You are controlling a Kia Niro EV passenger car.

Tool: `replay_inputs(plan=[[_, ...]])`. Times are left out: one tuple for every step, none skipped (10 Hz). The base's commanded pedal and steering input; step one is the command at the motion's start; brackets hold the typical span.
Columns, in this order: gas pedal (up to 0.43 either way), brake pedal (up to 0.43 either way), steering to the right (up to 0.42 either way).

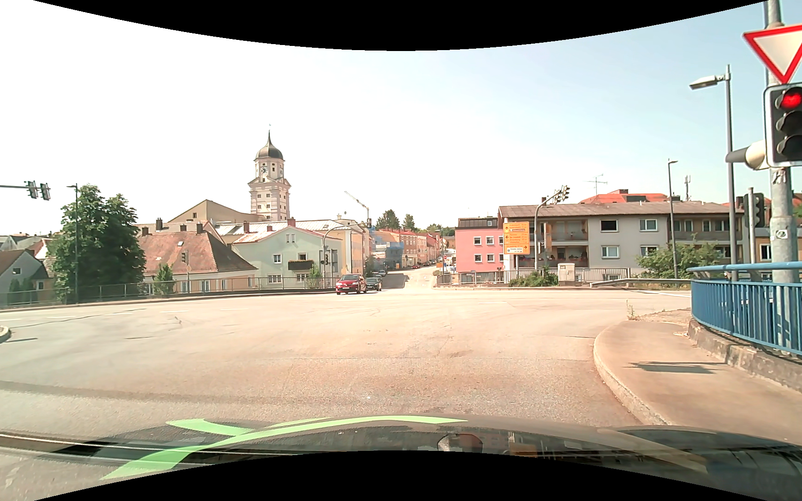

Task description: Follow the waypoints while adhering to traffic rules and regulations

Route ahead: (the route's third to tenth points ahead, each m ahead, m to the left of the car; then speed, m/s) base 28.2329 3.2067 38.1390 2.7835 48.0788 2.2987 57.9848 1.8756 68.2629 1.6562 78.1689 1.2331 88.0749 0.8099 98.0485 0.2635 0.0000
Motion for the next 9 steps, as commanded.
replay_inputs(plan=[[0.000, 0.280, -0.008], [0.000, 0.287, -0.008], [0.000, 0.287, -0.008], [0.000, 0.287, -0.008], [0.000, 0.287, -0.008], [0.000, 0.287, -0.008], [0.000, 0.287, -0.008], [0.000, 0.287, -0.008], [0.000, 0.280, -0.008]])
